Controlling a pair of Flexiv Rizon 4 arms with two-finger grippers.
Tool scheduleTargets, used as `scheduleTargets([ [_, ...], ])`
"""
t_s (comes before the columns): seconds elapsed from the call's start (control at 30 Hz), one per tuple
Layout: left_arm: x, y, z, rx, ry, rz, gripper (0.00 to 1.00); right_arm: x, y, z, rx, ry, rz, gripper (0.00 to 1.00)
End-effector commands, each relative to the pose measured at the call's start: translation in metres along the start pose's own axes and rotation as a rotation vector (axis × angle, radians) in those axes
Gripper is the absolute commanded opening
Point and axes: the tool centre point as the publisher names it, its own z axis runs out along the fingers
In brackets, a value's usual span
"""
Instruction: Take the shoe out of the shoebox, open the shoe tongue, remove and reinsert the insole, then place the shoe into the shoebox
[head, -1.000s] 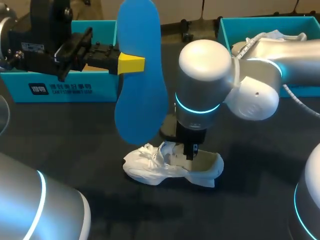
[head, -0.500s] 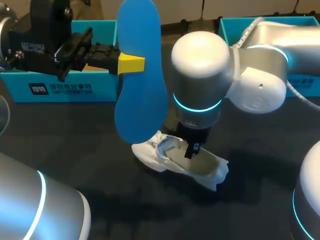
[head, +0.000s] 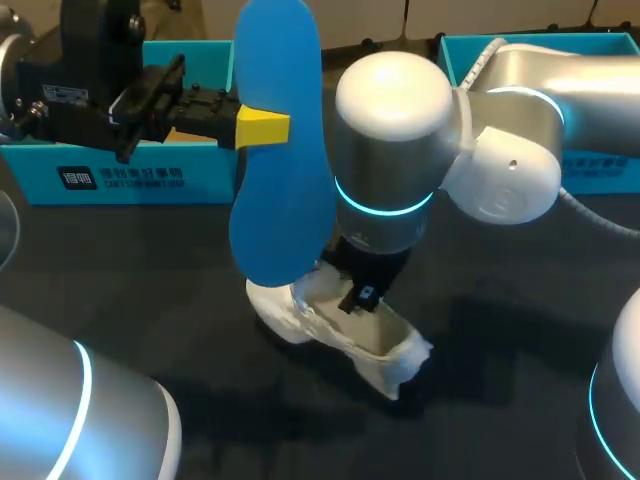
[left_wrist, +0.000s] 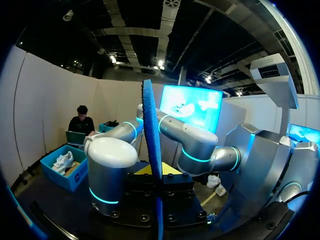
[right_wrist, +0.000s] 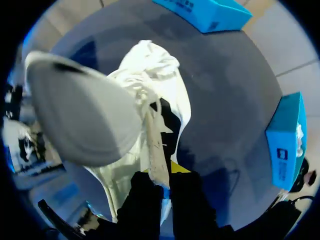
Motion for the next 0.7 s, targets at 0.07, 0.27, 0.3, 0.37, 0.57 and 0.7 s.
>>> scheduleTargets([
  [0.07, -0.001, -0.001, 0.0, -0.003, 0.001, 0.0, 0.0, 0.004, -0.018, -0.017, -0.106, 0.038, 0.485, 0.0],
  [0.27, -0.001, -0.001, 0.0, -0.003, 0.001, 0.0, 0.0, 0.018, -0.025, -0.02, -0.189, 0.013, 0.557, 0.0],
  [0.3, -0.001, -0.001, 0.0, -0.003, 0.001, 0.0, 0.0, 0.018, -0.025, -0.02, -0.189, 0.013, 0.557, 0.0],
  [0.37, -0.001, -0.001, 0.0, -0.003, 0.001, 0.0, 0.0, 0.018, -0.025, -0.02, -0.189, 0.013, 0.557, 0.0],
  [0.57, -0.001, -0.001, 0.0, -0.003, 0.001, 0.0, 0.0, 0.017, -0.023, -0.017, -0.177, 0.02, 0.622, 0.0],
  [0.7, -0.001, -0.001, 0.0, -0.003, 0.001, 0.0, 0.0, 0.02, -0.018, -0.012, -0.142, 0.079, 0.779, 0.0],
])
